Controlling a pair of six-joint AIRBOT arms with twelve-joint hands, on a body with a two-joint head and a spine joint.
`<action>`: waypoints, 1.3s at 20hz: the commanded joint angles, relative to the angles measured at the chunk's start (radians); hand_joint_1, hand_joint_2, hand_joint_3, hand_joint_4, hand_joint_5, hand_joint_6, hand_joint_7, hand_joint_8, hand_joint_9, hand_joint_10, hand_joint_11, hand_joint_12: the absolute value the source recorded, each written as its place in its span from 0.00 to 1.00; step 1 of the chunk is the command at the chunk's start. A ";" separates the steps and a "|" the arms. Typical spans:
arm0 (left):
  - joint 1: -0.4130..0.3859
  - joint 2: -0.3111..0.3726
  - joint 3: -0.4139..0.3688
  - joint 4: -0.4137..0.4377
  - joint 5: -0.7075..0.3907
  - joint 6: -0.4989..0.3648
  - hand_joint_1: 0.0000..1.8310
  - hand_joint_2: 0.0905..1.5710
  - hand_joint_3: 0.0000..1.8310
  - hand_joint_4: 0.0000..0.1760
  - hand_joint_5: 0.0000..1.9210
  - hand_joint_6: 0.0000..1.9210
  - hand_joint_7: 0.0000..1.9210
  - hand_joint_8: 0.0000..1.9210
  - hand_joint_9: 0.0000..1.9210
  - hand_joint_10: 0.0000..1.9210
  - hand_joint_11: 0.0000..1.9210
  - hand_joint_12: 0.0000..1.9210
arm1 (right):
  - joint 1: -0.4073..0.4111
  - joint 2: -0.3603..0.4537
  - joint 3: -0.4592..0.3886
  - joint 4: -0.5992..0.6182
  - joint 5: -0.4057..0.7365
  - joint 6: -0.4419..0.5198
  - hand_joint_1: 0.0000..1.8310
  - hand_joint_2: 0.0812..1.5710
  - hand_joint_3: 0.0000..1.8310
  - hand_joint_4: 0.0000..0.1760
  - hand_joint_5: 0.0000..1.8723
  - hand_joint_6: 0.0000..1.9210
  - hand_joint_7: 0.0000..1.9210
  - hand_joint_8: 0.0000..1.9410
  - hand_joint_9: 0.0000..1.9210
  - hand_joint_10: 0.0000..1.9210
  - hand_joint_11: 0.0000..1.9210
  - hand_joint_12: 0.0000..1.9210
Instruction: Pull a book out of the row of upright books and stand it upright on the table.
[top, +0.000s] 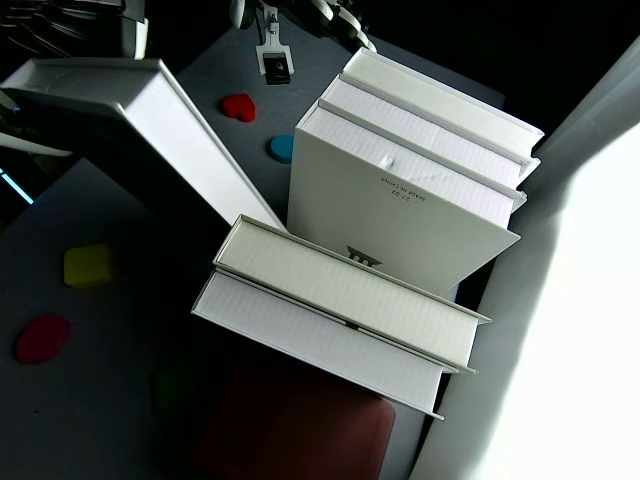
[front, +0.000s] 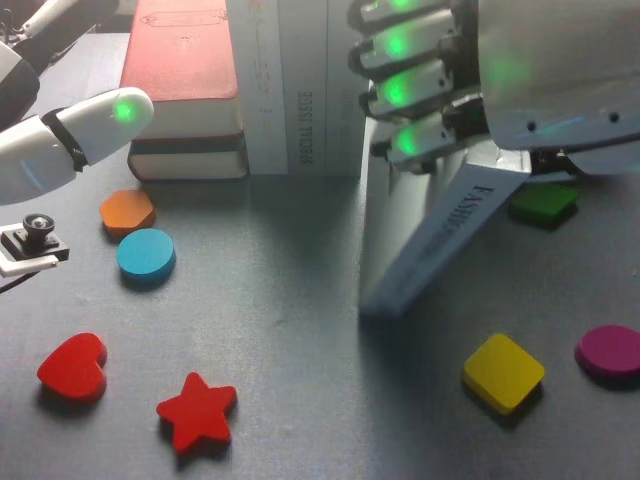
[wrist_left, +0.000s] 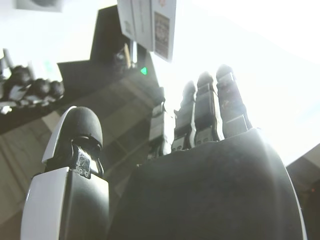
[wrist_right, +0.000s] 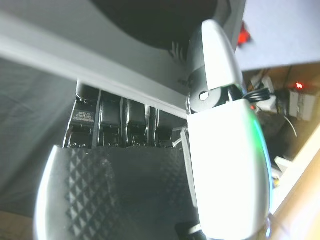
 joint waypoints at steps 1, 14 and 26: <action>-0.005 -0.006 0.006 -0.027 -0.125 -0.007 0.14 0.83 0.00 0.48 0.08 0.00 0.00 0.00 0.00 0.00 0.00 0.00 | 0.024 0.004 -0.003 0.063 -0.036 -0.012 0.59 0.86 0.00 0.00 0.35 0.81 0.23 0.91 0.06 0.88 0.00 1.00; -0.006 -0.009 0.007 -0.029 -0.126 -0.006 0.20 0.84 0.00 0.38 0.10 0.00 0.03 0.00 0.00 0.00 0.00 0.00 | 0.043 -0.009 0.010 0.108 0.050 -0.015 0.58 0.87 0.00 0.00 0.35 0.81 0.22 0.91 0.06 0.89 0.00 1.00; -0.006 -0.010 0.007 -0.031 -0.128 -0.007 0.16 0.85 0.00 0.52 0.09 0.00 0.00 0.00 0.00 0.00 0.00 0.00 | -0.061 -0.191 0.123 0.078 0.013 0.012 0.71 0.64 0.00 0.00 0.20 0.17 0.25 0.06 0.22 0.30 0.00 0.83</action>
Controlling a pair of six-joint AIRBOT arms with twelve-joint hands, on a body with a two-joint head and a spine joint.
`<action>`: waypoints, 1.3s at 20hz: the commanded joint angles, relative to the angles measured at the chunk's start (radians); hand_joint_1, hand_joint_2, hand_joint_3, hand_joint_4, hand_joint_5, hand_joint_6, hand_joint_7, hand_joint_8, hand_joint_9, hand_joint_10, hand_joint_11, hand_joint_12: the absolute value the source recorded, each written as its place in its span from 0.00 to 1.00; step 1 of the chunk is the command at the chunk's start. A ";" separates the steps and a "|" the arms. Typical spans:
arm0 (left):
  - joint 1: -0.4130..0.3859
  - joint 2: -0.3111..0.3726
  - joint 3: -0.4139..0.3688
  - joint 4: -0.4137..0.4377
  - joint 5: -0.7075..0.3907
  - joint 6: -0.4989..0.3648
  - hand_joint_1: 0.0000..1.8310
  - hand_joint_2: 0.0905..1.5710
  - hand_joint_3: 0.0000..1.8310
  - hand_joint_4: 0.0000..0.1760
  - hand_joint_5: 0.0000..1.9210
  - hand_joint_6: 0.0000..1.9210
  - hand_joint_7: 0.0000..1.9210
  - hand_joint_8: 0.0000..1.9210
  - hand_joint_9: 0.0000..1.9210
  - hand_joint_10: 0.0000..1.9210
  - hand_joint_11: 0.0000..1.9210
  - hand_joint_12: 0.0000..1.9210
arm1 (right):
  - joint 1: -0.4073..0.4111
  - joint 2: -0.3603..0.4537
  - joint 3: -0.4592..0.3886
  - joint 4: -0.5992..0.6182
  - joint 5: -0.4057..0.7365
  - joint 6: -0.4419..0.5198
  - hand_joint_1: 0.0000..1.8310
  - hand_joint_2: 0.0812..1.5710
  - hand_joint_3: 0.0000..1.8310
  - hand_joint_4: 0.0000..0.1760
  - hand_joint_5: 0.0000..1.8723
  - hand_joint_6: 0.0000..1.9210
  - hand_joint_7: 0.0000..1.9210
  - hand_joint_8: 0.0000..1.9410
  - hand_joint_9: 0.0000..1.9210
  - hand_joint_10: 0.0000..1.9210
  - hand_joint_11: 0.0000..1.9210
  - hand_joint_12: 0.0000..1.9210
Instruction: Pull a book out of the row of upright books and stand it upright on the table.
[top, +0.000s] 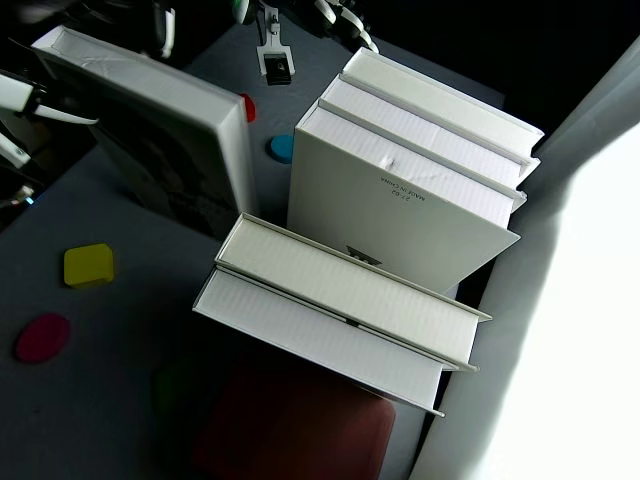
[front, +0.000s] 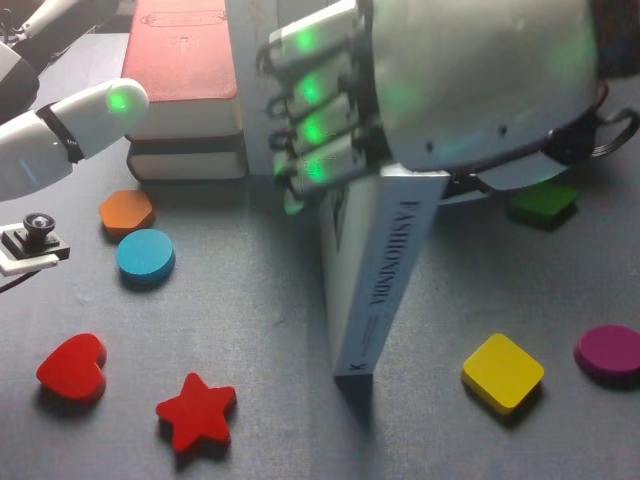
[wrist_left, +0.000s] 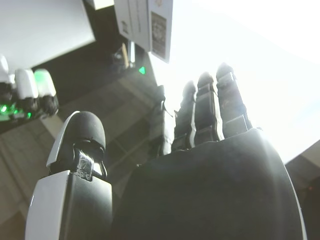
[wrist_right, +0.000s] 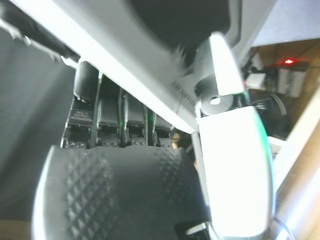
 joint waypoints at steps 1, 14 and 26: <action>-0.007 -0.004 0.000 -0.022 -0.128 -0.006 0.15 0.84 0.00 0.50 0.09 0.00 0.00 0.00 0.00 0.00 0.00 0.00 | 0.007 0.004 0.002 0.046 -0.023 -0.010 0.66 0.61 0.00 0.00 0.20 0.10 0.24 0.02 0.23 0.21 0.00 0.81; -0.006 -0.004 0.000 -0.026 -0.132 -0.006 0.10 0.77 0.00 0.28 0.00 0.00 0.00 0.00 0.00 0.00 0.00 0.00 | 0.030 0.099 -0.002 0.185 -0.096 -0.047 0.38 0.51 0.00 0.00 0.00 0.00 0.00 0.00 0.00 0.00 0.00 0.00; -0.002 -0.002 -0.002 -0.032 -0.142 -0.006 0.19 0.83 0.00 0.58 0.08 0.01 0.00 0.00 0.00 0.00 0.00 0.00 | 0.016 0.222 -0.004 0.424 -0.150 -0.149 0.47 0.43 0.00 1.00 0.00 0.00 0.00 0.00 0.00 0.00 0.00 0.00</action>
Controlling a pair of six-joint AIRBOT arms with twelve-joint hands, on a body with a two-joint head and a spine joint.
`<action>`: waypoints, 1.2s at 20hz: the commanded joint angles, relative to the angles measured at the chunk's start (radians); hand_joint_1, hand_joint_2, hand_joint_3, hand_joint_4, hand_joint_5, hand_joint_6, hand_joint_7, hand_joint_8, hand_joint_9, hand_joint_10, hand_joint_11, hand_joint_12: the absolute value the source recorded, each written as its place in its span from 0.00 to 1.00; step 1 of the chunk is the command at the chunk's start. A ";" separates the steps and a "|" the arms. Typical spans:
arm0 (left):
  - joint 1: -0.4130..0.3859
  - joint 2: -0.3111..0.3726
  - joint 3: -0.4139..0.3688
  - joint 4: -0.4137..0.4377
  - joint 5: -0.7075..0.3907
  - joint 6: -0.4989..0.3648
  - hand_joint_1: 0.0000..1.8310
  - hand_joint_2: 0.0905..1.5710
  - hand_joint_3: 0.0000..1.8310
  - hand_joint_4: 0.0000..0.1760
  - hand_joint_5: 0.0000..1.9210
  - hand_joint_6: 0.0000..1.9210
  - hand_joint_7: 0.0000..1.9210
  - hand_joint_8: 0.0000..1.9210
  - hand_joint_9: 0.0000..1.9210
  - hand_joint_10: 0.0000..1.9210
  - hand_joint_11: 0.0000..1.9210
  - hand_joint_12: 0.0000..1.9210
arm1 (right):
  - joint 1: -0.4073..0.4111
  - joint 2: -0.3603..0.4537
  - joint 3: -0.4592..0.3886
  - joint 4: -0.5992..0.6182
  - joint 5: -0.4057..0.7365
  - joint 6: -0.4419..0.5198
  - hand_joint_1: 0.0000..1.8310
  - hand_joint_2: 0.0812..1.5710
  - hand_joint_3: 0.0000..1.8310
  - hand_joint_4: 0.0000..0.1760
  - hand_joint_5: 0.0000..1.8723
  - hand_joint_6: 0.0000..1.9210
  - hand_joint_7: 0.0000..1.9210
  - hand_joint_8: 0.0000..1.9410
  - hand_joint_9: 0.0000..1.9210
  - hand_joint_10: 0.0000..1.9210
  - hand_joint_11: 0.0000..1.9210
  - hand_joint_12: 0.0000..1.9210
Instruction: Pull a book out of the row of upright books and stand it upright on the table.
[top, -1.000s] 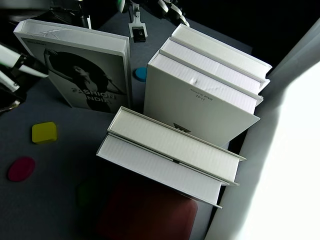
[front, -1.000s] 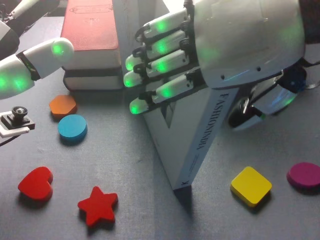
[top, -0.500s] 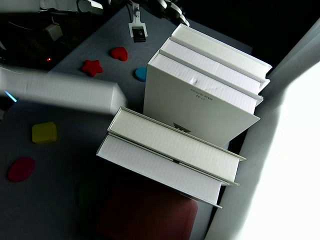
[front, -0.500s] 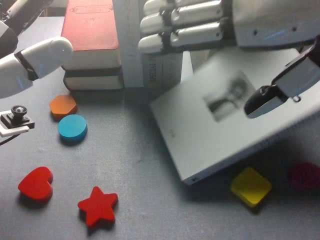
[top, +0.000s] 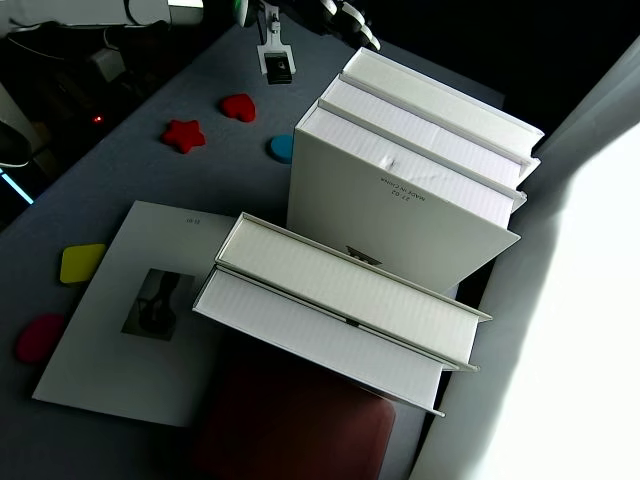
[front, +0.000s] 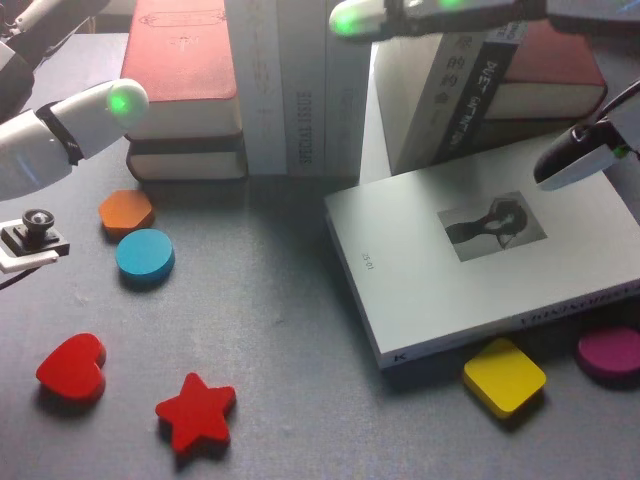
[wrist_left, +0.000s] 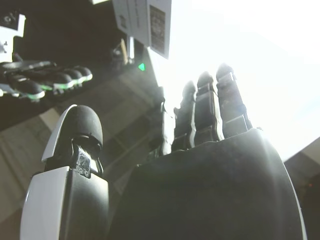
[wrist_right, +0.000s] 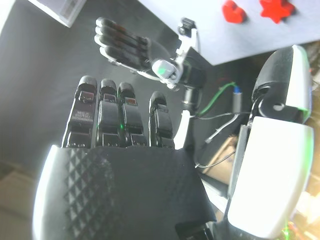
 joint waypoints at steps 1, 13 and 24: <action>-0.002 -0.002 -0.002 -0.026 -0.122 -0.006 0.18 0.83 0.00 0.55 0.08 0.01 0.00 0.00 0.00 0.00 0.00 0.00 | -0.002 0.007 -0.001 0.100 -0.021 -0.035 0.45 0.45 0.00 1.00 0.00 0.00 0.00 0.00 0.00 0.00 0.00 0.00; 0.022 0.010 -0.018 -0.060 -0.167 -0.003 0.20 0.84 0.00 0.51 0.00 0.00 0.00 0.00 0.00 0.00 0.00 0.00 | -0.445 0.098 0.011 1.276 0.215 -0.775 0.03 0.91 0.02 0.00 0.00 0.00 0.00 0.00 0.00 0.00 0.00 0.00; 0.045 0.016 -0.027 -0.102 -0.222 0.002 0.14 0.85 0.00 0.76 0.00 0.00 0.00 0.00 0.00 0.00 0.00 0.00 | -0.901 0.080 -0.008 1.729 0.783 -0.817 0.01 0.87 0.00 0.00 0.00 0.00 0.00 0.00 0.00 0.00 0.00 0.00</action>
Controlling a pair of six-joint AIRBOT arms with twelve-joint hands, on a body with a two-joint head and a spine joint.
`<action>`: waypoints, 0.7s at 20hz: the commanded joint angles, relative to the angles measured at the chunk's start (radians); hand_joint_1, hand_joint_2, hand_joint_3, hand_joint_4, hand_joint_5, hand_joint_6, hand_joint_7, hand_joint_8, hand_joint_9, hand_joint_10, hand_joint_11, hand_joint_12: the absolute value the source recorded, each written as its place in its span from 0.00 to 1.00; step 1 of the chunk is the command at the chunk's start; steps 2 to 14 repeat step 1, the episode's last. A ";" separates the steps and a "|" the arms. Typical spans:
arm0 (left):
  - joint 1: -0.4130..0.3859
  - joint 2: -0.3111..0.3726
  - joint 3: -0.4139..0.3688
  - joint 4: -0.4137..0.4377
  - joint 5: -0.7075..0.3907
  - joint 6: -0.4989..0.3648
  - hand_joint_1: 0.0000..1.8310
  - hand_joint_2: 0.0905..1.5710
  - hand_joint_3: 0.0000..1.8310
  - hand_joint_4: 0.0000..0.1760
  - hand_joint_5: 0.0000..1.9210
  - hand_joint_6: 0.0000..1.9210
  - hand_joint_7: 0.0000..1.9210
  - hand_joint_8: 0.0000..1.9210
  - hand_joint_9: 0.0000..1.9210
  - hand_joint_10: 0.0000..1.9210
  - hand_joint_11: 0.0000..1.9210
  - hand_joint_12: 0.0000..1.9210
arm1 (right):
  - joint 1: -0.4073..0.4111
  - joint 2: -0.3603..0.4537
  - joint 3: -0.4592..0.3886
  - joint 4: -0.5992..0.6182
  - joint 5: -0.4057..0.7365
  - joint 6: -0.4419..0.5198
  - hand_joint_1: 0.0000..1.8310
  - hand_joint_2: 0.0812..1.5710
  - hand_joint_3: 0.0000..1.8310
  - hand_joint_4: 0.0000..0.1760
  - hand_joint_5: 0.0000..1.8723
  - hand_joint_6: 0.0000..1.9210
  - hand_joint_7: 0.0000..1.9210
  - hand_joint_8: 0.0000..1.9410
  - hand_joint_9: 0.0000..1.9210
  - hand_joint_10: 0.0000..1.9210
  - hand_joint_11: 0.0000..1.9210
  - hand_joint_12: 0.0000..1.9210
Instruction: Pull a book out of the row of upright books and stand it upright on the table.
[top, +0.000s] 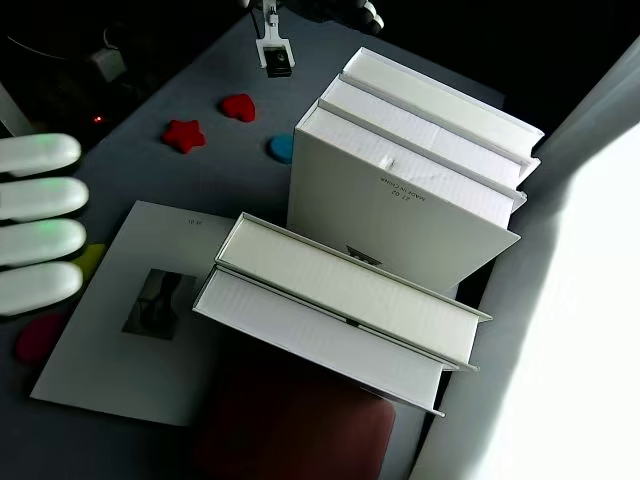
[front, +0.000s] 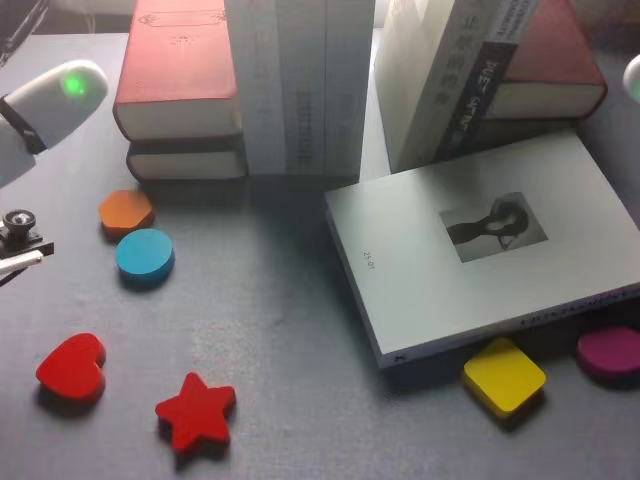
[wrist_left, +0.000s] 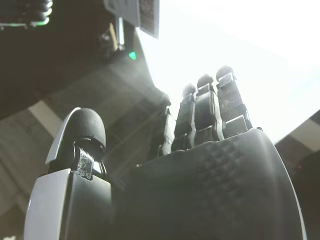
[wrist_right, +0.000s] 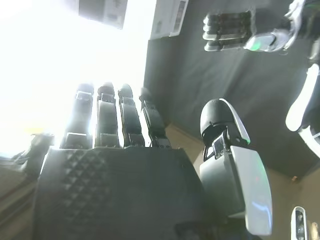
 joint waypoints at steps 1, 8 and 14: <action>-0.005 0.003 0.001 -0.021 -0.126 -0.006 0.14 0.85 0.00 0.76 0.00 0.00 0.00 0.00 0.00 0.00 0.00 0.00 | -0.003 -0.010 0.001 0.060 0.186 0.001 0.01 0.87 0.00 0.00 0.00 0.00 0.00 0.00 0.00 0.00 0.00 0.00; -0.005 0.003 0.001 -0.021 -0.126 -0.006 0.14 0.85 0.00 0.76 0.00 0.00 0.00 0.00 0.00 0.00 0.00 0.00 | -0.003 -0.010 0.001 0.060 0.186 0.001 0.01 0.87 0.00 0.00 0.00 0.00 0.00 0.00 0.00 0.00 0.00 0.00; -0.005 0.003 0.001 -0.021 -0.126 -0.006 0.14 0.85 0.00 0.76 0.00 0.00 0.00 0.00 0.00 0.00 0.00 0.00 | -0.003 -0.010 0.001 0.060 0.186 0.001 0.01 0.87 0.00 0.00 0.00 0.00 0.00 0.00 0.00 0.00 0.00 0.00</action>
